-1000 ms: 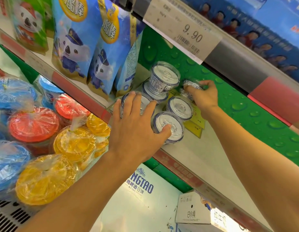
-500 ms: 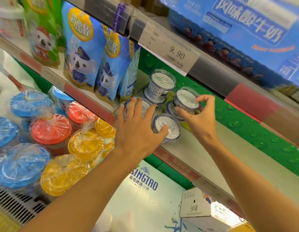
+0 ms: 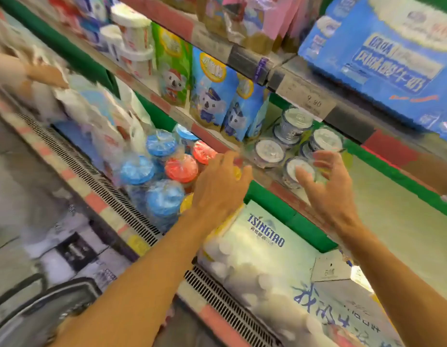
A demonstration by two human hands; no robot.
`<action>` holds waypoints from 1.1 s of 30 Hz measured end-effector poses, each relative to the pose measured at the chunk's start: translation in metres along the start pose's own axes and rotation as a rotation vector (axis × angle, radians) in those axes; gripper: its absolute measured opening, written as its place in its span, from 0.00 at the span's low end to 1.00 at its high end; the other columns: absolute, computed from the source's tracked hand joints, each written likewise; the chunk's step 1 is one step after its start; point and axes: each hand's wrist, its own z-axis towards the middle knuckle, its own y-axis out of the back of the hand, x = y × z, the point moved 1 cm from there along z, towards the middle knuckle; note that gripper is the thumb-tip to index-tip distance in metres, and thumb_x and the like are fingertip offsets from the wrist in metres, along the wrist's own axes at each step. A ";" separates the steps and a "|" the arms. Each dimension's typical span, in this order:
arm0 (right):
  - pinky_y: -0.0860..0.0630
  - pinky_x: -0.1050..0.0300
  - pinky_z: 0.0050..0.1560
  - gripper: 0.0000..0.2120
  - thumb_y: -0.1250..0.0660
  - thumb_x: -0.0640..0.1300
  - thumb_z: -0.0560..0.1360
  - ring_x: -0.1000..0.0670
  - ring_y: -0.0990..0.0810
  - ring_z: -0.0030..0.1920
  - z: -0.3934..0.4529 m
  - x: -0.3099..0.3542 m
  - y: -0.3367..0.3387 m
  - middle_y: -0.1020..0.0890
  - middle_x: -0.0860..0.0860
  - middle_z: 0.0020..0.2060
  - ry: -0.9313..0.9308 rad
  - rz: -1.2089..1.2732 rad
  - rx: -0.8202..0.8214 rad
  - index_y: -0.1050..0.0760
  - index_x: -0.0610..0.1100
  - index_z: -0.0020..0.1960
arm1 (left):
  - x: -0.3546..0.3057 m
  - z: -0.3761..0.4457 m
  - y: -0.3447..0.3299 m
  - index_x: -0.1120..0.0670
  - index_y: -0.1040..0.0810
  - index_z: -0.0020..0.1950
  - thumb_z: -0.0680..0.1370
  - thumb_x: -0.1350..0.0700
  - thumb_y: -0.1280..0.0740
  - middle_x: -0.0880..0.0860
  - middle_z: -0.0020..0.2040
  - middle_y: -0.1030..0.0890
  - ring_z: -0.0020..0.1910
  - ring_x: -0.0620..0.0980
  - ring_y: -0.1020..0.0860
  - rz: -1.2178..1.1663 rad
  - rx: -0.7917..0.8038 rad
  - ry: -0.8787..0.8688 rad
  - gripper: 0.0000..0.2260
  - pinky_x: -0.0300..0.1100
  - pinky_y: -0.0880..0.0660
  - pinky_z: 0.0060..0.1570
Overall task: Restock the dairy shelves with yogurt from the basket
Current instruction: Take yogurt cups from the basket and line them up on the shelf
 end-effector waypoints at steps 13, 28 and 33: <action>0.23 0.52 0.57 0.16 0.26 0.42 0.74 0.53 0.21 0.52 -0.198 0.127 -0.156 0.20 0.55 0.52 0.167 0.088 0.710 0.26 0.52 0.58 | 0.182 -0.249 0.158 0.49 0.25 0.58 0.81 0.47 0.37 0.51 0.56 0.22 0.53 0.52 0.22 -0.086 -0.216 0.559 0.09 0.54 0.24 0.56; 0.27 0.55 0.58 0.20 0.32 0.49 0.78 0.48 0.23 0.63 -0.383 0.100 -0.397 0.21 0.49 0.63 0.418 -0.211 1.320 0.28 0.46 0.67 | 0.420 -0.444 0.090 0.53 0.24 0.59 0.80 0.50 0.35 0.56 0.58 0.21 0.57 0.59 0.22 -0.150 -0.360 1.180 0.11 0.52 0.25 0.52; 0.26 0.51 0.60 0.23 0.32 0.51 0.78 0.47 0.25 0.66 -0.441 0.063 -0.484 0.24 0.49 0.67 0.485 -0.306 1.438 0.32 0.46 0.70 | 0.506 -0.490 0.022 0.50 0.27 0.61 0.77 0.44 0.37 0.55 0.61 0.22 0.53 0.58 0.20 -0.249 -0.354 1.382 0.16 0.53 0.22 0.52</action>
